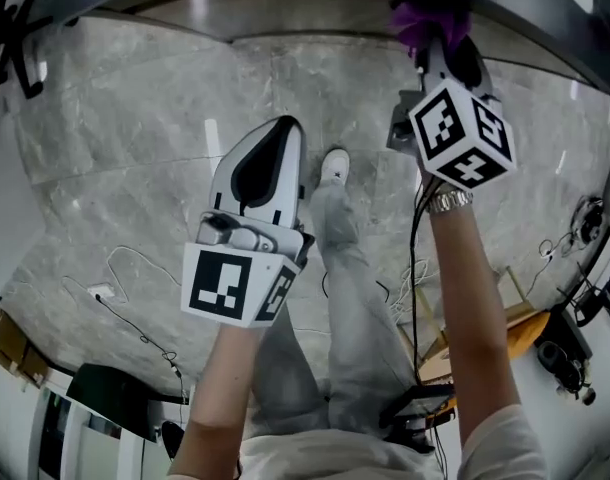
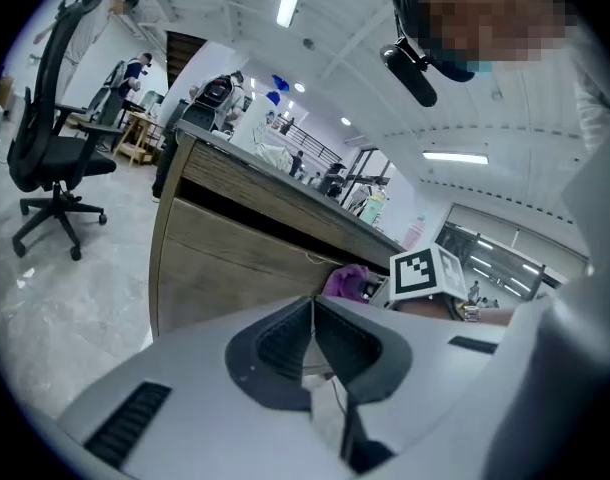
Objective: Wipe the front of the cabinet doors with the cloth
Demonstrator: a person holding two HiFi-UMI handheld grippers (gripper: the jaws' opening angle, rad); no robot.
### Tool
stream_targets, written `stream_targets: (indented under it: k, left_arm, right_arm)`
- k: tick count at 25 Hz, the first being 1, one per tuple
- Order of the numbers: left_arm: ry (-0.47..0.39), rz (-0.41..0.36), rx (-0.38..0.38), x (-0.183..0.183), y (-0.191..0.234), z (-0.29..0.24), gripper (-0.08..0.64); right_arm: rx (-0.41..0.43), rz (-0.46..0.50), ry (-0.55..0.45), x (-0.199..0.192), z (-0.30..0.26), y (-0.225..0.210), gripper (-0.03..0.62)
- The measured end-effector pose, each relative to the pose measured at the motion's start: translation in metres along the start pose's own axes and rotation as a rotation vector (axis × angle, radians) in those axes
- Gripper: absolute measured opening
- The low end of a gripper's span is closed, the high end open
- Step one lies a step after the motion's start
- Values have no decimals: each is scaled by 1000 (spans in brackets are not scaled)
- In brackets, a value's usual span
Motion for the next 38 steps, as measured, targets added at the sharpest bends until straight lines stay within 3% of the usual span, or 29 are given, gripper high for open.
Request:
stream_targets:
  k: [6,15,20,27,31,34,38]
  left_arm:
    - [21,-52,-47,26,55,34,17]
    - [-16,-46,30,58,136,75,17]
    - [-34,-31,66,60,158,94,17]
    - [-44,-8,111,47,154,109,17]
    - [-50,1,140,37,141,107,17]
    - [-53,3,143,29,121,97,17]
    - [-60,-2,130,24,86,76,17]
  right_arm:
    - [-5,-32,5,-15,1,75,138]
    - [39,13,1,-19,6,173,138]
    - [142,76,7,-29,4,235,138]
    - [315,120,49,-40,1,295,138]
    - [441,197,48,-42,1,307,138]
    - [522,250,39,-47,10,290,138]
    - [472,222,135,-68,15,225,138]
Point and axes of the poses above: the fingertips, and each gripper's own axes: z backward along the fingers, y to its left, x out of its top, the point moved 5 cm from there along z, backward along the fingers, and after that the axes turned 4 degrees about -x, right-handed, at the moved point
